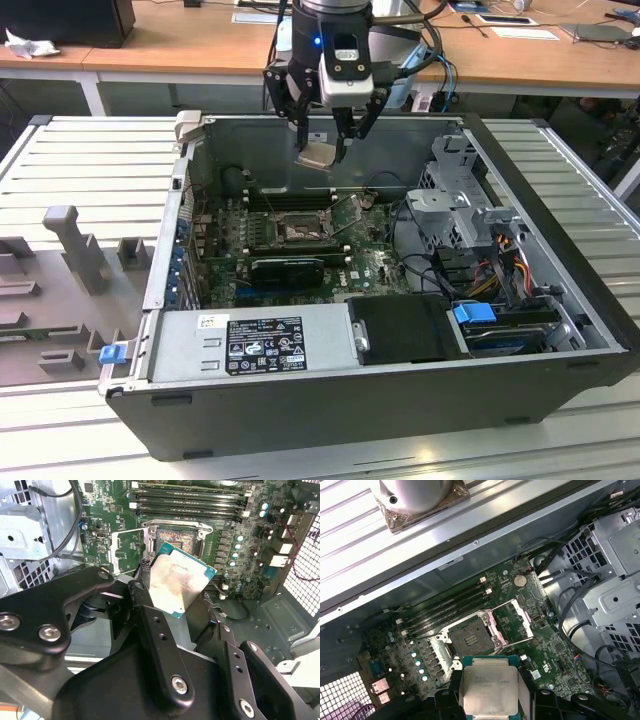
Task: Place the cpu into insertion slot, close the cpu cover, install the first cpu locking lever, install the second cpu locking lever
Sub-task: 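Place the cpu into insertion slot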
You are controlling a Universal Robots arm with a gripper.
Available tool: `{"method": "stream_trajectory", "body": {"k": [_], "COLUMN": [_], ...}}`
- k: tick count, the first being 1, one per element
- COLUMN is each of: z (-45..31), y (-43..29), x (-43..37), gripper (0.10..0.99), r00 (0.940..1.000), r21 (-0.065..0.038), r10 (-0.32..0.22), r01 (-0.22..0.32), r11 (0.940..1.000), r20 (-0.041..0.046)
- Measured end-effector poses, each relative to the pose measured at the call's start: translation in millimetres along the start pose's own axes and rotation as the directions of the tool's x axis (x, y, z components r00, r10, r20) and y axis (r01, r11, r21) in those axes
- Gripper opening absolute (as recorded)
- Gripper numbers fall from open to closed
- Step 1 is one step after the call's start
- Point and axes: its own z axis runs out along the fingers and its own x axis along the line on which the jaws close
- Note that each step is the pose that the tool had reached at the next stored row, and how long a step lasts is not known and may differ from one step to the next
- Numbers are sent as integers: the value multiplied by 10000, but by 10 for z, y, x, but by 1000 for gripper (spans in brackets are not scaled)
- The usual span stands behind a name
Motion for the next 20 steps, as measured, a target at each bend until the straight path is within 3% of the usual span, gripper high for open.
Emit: {"method": "stream_trajectory", "body": {"k": [5,13,20], "z": [2,3,6], "y": [-3,-1,4], "x": [6,8,11], "gripper": [525,525,525], "r00": [9994,9939,9897], "r21": [-7,-26,-37], "r10": [355,1098,1425], "r01": [-355,-1097,-1424], "r11": [9994,9940,9898], "r20": [31,97,125]}}
